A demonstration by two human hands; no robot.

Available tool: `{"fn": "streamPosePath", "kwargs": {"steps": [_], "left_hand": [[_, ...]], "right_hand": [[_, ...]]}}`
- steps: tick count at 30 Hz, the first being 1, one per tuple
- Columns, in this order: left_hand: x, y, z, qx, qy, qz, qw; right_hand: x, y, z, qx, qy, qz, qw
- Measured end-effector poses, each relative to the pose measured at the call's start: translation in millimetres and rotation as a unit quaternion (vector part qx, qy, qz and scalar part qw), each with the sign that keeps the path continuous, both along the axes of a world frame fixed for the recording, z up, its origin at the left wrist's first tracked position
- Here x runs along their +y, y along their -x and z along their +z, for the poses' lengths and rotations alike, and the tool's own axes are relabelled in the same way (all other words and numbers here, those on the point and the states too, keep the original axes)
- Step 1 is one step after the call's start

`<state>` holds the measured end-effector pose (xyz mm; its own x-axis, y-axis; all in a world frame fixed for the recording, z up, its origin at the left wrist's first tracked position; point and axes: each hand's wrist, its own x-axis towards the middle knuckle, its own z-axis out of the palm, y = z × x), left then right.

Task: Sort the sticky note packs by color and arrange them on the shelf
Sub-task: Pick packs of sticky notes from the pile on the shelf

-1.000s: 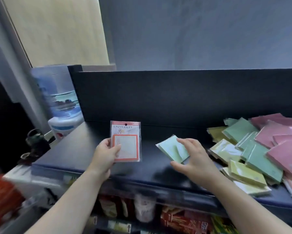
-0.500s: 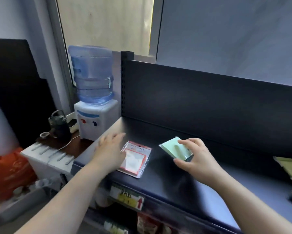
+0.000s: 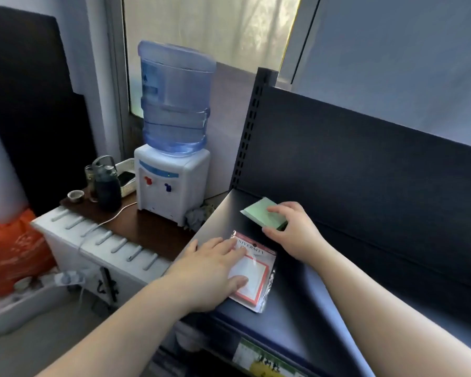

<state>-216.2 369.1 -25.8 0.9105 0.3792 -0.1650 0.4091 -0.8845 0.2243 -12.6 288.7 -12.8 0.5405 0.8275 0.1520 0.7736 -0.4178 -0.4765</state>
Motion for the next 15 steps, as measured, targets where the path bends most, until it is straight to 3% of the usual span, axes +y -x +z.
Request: {"fn": "streamPosePath", "kwargs": {"steps": [4, 10, 15], "left_hand": [[-3.4, 1.5, -4.5, -0.017, -0.011, 0.002, 1.0], [-8.9, -4.7, 7.6, -0.022, -0.016, -0.009, 1.0], [-41.6, -41.8, 35.0, -0.081, -0.051, -0.085, 0.992]], "right_hand": [[17.8, -7.3, -14.7, -0.02, 0.068, 0.01, 0.997], [-4.6, -6.1, -12.3, 0.0, 0.008, -0.007, 1.0], [-60.5, -3.5, 11.6, -0.028, -0.018, -0.051, 0.998]]}}
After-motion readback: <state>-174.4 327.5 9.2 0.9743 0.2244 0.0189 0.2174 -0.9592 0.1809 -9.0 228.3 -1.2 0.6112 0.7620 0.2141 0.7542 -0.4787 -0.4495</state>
